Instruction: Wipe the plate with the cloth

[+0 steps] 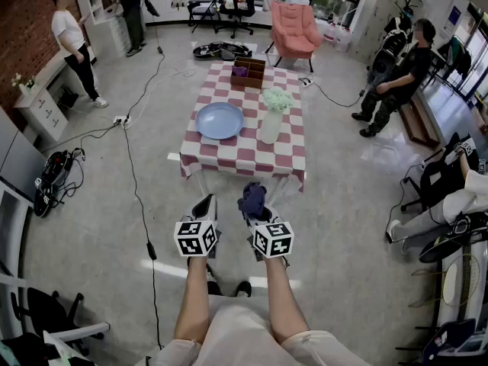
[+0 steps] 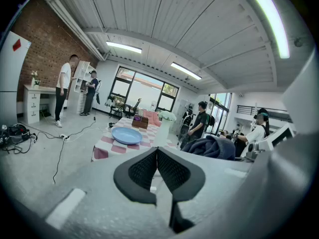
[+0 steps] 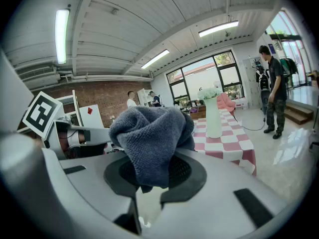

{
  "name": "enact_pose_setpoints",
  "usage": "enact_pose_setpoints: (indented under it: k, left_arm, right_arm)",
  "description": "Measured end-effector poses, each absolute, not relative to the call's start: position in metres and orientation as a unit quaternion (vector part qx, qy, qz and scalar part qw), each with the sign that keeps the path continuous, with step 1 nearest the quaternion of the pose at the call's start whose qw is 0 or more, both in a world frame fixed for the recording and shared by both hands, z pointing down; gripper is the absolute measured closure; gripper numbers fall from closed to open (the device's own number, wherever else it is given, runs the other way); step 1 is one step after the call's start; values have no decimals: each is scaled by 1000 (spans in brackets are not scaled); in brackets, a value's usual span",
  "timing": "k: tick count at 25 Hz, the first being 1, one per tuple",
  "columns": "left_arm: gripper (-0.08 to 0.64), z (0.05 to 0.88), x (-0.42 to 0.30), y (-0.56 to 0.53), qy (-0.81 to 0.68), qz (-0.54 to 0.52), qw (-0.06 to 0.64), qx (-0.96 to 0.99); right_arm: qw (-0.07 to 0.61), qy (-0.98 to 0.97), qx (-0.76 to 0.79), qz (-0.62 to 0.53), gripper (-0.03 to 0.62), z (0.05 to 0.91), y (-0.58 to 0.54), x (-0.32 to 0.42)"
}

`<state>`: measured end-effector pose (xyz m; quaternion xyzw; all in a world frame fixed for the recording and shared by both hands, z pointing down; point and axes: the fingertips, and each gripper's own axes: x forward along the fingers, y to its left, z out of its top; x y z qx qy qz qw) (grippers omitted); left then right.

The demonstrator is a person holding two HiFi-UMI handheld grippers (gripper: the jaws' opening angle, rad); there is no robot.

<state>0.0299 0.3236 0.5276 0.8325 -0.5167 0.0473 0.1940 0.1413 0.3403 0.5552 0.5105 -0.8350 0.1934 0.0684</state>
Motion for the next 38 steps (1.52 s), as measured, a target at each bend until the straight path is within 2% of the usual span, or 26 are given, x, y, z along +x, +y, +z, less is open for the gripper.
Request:
enact_pose_setpoints:
  k: [28, 38]
  left_arm:
    - [549, 537, -79, 192, -491, 63, 210, 843]
    - [549, 577, -91, 161, -484, 88, 230, 840]
  right_arm:
    - [60, -798, 559, 217, 509, 565, 215, 62]
    - [79, -796, 558, 222, 509, 581, 174, 58]
